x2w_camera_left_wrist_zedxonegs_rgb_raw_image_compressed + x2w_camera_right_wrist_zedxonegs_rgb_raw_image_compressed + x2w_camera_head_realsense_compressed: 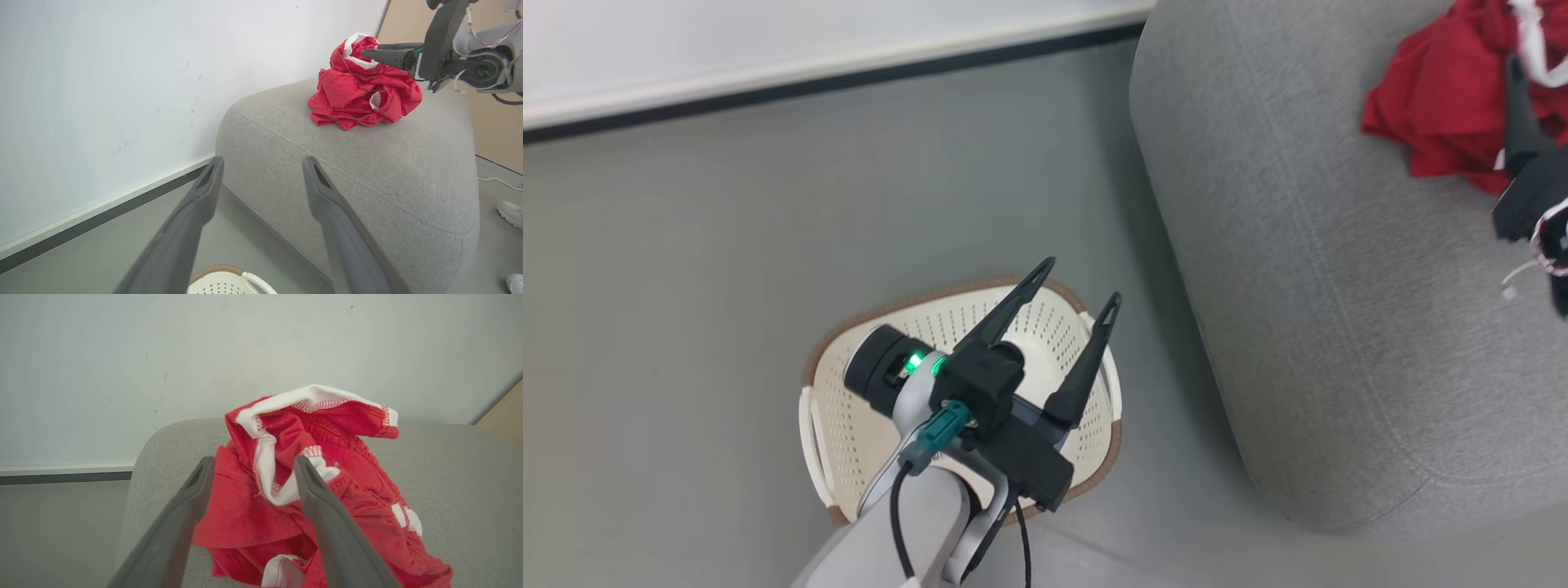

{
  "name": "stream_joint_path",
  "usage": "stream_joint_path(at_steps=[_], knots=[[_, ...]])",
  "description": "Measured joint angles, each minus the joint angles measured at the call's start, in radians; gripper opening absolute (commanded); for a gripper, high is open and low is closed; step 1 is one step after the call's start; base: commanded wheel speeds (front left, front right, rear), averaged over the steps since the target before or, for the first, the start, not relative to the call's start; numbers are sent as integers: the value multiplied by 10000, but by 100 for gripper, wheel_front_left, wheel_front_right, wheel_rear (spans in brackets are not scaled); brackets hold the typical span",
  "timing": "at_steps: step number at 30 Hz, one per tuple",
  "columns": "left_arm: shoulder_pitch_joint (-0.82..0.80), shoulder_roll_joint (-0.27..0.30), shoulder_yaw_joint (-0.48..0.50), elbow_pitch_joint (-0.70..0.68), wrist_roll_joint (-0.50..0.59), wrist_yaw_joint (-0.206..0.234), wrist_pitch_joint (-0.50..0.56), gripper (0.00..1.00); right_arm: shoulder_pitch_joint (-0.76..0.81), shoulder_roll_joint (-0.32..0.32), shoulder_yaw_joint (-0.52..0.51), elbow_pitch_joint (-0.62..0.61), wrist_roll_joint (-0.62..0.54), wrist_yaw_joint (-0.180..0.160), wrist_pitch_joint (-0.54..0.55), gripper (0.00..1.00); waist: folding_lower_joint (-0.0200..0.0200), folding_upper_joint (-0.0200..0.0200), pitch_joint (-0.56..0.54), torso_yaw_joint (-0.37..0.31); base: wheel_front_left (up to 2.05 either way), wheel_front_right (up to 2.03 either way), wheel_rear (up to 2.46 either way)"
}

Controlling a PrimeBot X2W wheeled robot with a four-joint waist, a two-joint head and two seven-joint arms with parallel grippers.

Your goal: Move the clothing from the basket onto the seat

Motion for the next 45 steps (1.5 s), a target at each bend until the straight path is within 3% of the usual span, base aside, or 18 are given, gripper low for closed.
stream_joint_path(at_steps=[9, 21, 38, 45], knots=[[715, 107, 575, 447, -520, 159, -598, 100, 1291, 380, -65, -943, 4, 138, -29, 100, -1, -1, -1127, -34, 0, 0, 0], [2443, 704, 1873, 811, -1057, 616, -1032, 100, 3797, 1168, -161, -2723, 19, 29, -40, 100, -2, -2, -2682, 108, 0, 0, 0], [4694, 1206, 3181, 391, -1149, 805, -1200, 100, 7612, 1212, -583, -6257, -251, -1394, -42, 100, -1, -2, -4303, 663, 0, 0, 0], [5379, 1285, 3670, 174, -1080, 880, -1248, 100, 9012, 1310, -825, -7706, -368, -1732, -42, 100, 0, -3, -4617, 985, 0, 0, 0]])
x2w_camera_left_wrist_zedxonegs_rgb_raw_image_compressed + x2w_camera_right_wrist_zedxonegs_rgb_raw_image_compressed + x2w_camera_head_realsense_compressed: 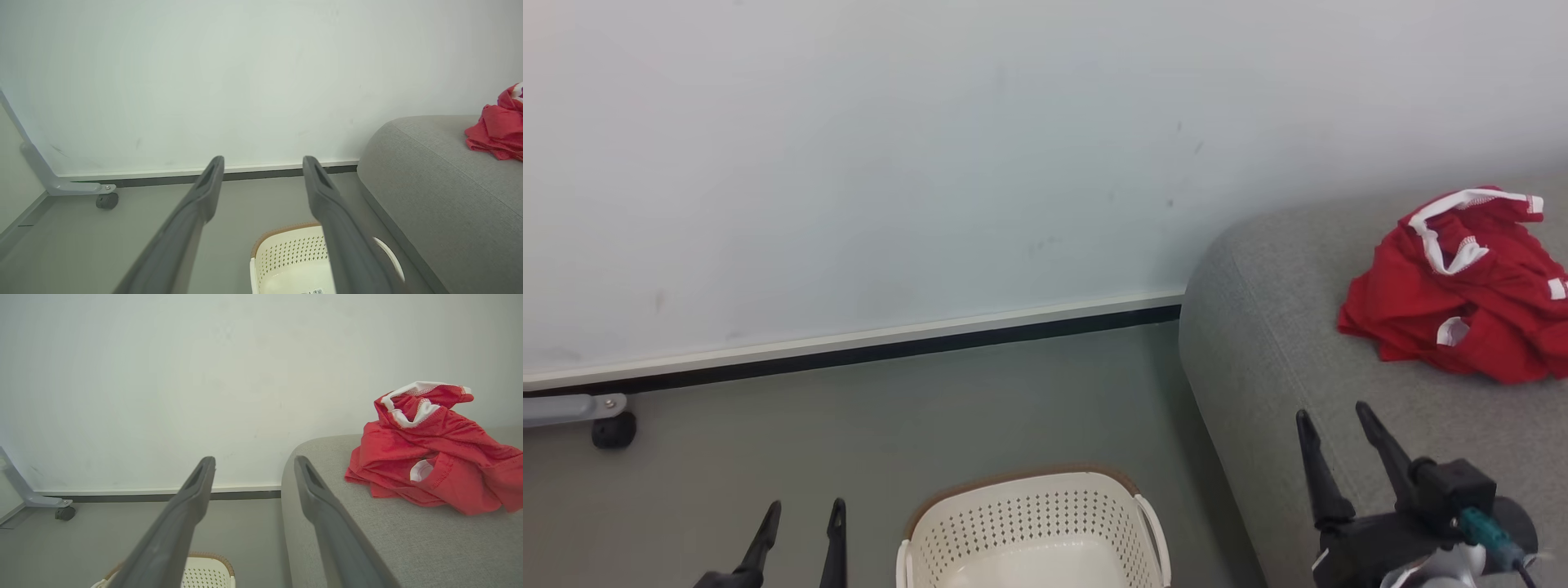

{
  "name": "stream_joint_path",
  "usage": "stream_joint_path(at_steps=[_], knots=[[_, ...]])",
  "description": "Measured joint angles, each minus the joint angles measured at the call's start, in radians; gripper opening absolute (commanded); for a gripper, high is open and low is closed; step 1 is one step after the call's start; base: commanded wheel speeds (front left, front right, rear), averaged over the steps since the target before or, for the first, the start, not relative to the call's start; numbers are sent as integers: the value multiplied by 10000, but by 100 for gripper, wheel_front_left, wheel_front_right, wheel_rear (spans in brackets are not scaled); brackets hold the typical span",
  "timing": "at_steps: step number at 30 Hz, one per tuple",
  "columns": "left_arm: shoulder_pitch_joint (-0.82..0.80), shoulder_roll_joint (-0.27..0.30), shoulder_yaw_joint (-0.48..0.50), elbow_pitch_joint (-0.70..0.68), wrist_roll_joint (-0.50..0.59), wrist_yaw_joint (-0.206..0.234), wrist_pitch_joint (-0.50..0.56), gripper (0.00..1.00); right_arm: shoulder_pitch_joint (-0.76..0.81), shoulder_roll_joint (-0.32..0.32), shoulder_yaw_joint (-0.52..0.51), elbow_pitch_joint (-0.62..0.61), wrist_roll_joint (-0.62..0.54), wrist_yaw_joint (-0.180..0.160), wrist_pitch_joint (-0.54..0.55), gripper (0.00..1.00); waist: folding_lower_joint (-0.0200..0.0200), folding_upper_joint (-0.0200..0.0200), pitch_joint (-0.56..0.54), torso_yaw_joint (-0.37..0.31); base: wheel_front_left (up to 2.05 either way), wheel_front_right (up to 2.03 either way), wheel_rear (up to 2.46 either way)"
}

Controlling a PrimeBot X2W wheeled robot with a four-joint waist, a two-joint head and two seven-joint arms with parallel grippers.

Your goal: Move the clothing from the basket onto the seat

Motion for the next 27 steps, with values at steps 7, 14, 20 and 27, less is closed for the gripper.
stream_joint_path(at_steps=[7, 14, 20, 27], knots=[[755, 46, 428, -320, 104, 8, -6, 100, 1060, 82, -173, -1097, -240, -169, 0, 100, 0, 0, -194, 189, 0, 0, 0], [1027, -33, 871, -433, 265, 8, -8, 100, 1933, 128, -548, -1743, -514, -245, 0, 100, 1, 2, -217, 238, 0, 0, 0], [1142, -174, 1074, -545, 525, 8, -8, 100, 2235, 222, -777, -2178, -709, -247, 0, 100, 1, 2, -216, 244, 0, 0, 0], [1145, -295, 1206, -694, 627, 8, -8, 100, 2396, 247, -1131, -2499, -846, -259, 0, 100, 1, 2, -173, 248, 0, 0, 0]])
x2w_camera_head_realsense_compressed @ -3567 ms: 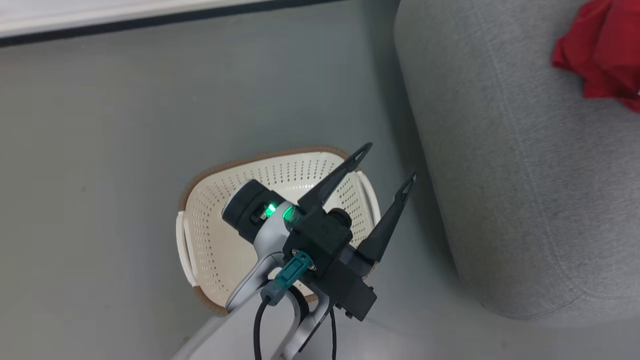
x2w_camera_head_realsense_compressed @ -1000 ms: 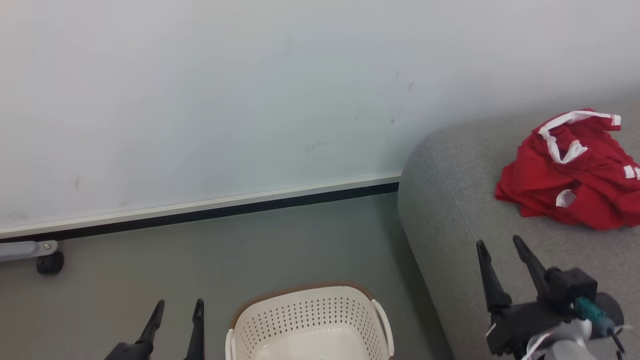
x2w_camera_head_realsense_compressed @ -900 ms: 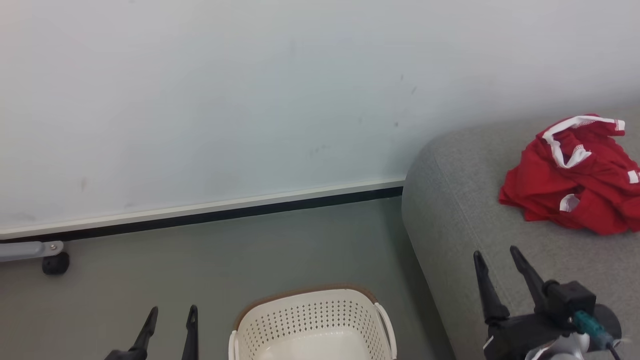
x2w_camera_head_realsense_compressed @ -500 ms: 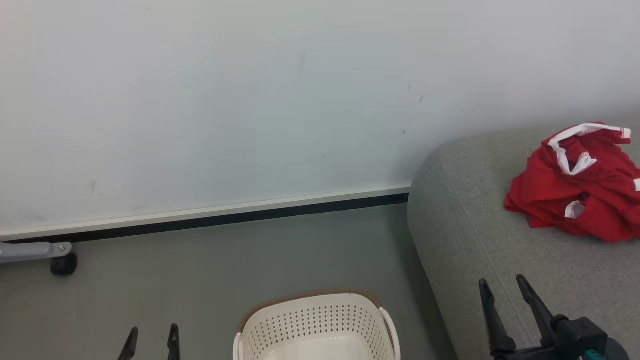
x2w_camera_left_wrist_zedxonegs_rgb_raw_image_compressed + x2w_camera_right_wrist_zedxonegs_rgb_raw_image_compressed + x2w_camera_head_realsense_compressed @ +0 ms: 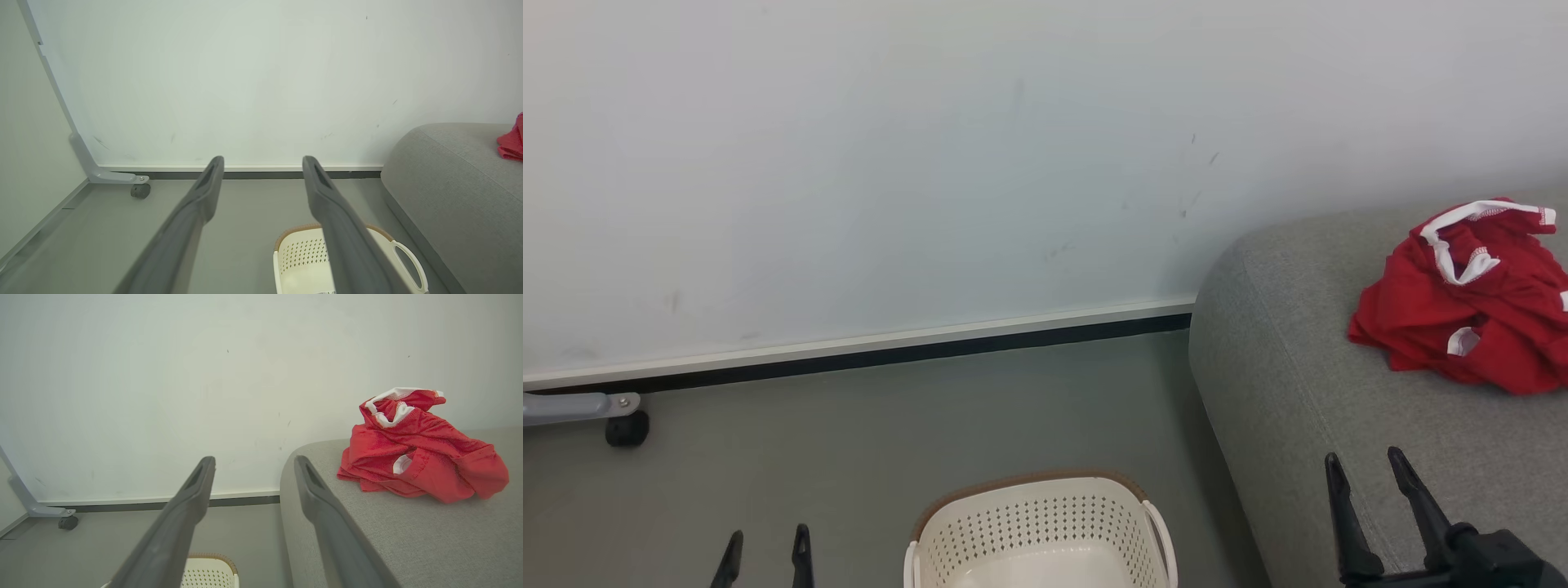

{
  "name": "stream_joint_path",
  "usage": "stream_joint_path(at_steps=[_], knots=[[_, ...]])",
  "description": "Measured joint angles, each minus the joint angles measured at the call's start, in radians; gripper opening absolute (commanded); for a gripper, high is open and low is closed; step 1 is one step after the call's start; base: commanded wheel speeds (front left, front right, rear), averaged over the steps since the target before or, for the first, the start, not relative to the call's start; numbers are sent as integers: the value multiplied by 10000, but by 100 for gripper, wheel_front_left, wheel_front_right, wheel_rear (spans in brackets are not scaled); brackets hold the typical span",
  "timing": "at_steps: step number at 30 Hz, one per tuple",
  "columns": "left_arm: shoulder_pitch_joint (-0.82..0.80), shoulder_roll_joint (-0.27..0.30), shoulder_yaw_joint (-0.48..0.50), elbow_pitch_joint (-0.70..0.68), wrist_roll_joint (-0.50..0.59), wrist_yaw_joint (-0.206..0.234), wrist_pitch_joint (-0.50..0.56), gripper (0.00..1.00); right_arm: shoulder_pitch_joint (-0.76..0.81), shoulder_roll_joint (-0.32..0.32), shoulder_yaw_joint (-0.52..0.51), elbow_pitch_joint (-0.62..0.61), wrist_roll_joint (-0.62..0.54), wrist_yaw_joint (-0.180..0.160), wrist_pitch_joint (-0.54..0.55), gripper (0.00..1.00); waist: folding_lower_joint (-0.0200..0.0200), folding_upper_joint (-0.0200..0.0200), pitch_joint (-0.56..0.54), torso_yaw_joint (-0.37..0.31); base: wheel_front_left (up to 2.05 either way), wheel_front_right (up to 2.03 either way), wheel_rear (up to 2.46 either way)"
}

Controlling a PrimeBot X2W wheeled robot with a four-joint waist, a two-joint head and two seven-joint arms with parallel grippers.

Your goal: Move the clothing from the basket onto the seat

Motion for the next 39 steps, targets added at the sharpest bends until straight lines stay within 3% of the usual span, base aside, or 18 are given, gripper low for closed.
stream_joint_path(at_steps=[1, 12, 39], knots=[[1, -2, 15, -8, 4, 0, 0, 0, 47, 13, -40, -23, -4, 0, 0, 0, 0, 0, 7, 2, 0, 0, 0], [210, -265, 40, 564, -230, -102, 184, 0, 427, 322, -102, 612, 311, 102, 199, 0, 0, 0, 38, 17, 0, 0, 0], [-393, -604, 754, 834, -3845, -729, 1227, 0, -10, 894, -1352, 1106, 3887, 723, 1298, 0, 1, 0, 317, 207, 0, 0, 0]])
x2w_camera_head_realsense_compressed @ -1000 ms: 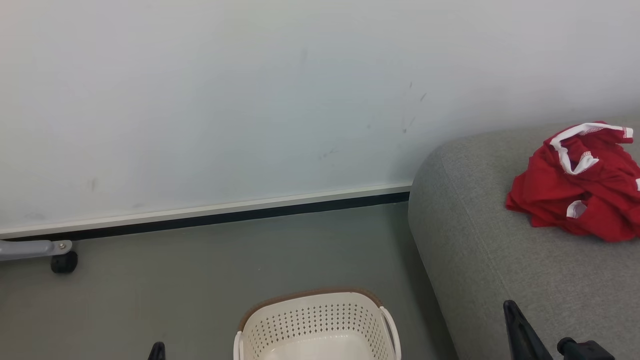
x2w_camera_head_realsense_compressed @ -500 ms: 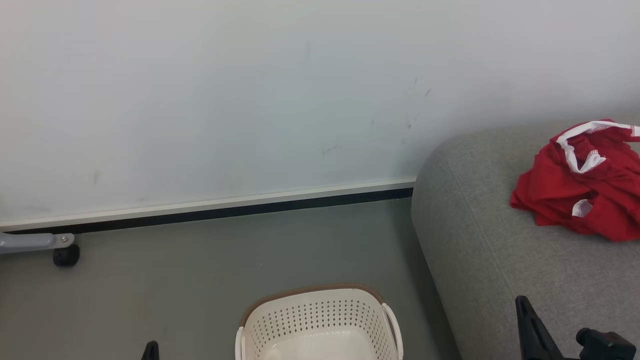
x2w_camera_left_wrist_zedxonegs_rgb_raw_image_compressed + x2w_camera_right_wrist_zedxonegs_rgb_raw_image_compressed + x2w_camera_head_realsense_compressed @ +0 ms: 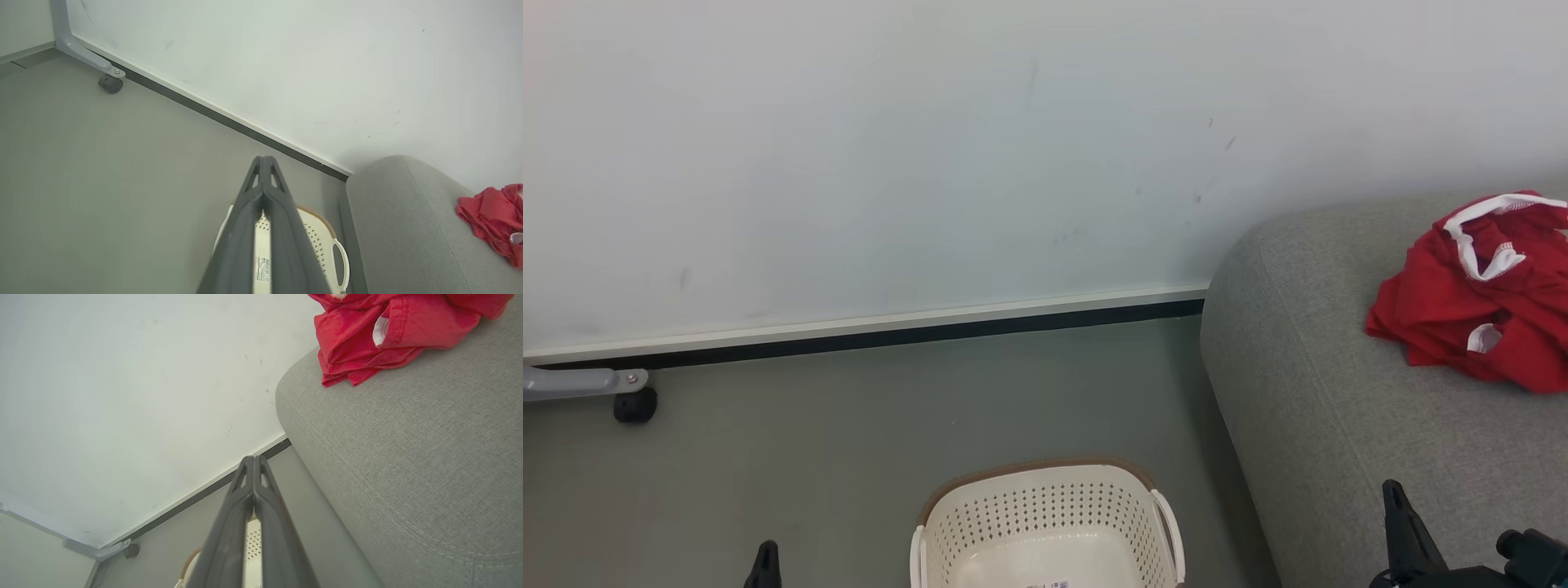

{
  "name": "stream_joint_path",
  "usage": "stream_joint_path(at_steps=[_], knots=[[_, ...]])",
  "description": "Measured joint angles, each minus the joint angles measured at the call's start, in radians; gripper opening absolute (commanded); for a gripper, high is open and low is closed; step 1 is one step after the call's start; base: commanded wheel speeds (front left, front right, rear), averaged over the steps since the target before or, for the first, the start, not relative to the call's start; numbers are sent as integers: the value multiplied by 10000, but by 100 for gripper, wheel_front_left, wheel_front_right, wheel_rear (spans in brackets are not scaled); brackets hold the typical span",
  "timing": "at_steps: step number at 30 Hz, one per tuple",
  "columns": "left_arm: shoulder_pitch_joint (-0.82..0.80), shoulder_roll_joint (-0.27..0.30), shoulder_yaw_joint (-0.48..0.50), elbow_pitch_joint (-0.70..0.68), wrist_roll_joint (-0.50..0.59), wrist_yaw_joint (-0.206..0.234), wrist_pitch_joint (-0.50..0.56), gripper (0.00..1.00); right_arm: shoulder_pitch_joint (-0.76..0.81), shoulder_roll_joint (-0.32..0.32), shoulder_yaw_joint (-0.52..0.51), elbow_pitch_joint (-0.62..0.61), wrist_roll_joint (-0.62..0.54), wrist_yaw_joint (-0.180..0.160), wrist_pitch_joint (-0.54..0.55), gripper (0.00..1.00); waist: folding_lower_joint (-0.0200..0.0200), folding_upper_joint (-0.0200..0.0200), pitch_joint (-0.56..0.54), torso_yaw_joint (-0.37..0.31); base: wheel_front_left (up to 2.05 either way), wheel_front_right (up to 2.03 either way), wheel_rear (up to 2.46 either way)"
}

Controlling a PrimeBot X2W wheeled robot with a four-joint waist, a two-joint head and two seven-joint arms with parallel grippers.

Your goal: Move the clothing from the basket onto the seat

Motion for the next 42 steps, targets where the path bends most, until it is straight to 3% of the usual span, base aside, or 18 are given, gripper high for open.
stream_joint_path(at_steps=[42], knots=[[-1013, -460, 957, 355, -4730, -970, 1356, 0, -793, 761, -1697, 685, 4763, 970, 1329, 0, 0, 0, 360, 241, 0, 0, 0]])
